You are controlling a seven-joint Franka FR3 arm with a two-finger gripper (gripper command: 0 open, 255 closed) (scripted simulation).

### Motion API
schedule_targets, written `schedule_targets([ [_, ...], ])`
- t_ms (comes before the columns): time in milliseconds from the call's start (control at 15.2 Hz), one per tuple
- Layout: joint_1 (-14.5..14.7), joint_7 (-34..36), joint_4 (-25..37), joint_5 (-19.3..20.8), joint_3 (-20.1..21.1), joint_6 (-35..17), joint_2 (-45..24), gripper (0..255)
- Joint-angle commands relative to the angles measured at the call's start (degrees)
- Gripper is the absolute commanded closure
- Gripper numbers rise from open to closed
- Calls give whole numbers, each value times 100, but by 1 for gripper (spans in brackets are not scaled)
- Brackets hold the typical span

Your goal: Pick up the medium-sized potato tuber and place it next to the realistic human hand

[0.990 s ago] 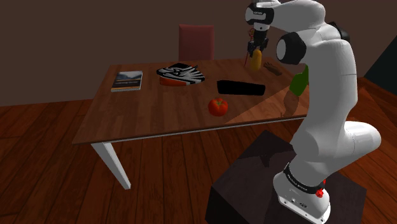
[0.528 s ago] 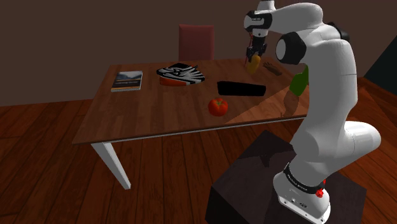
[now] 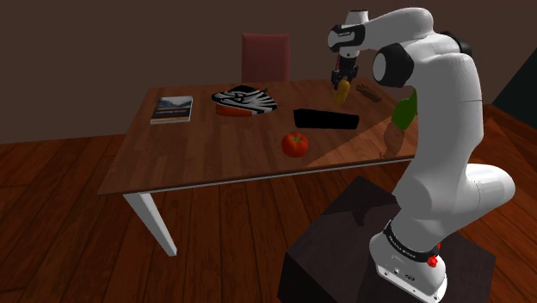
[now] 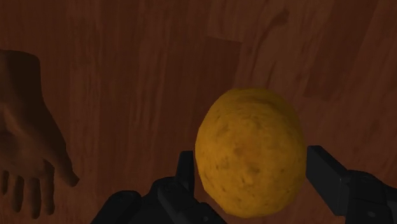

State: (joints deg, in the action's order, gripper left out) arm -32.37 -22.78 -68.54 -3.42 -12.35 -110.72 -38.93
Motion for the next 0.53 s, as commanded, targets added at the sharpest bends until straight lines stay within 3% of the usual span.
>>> schedule_targets([
  [0,-7,0,-112,-5,4,-108,-95,255],
  [462,0,5,-356,-23,17,-461,-206,255],
])
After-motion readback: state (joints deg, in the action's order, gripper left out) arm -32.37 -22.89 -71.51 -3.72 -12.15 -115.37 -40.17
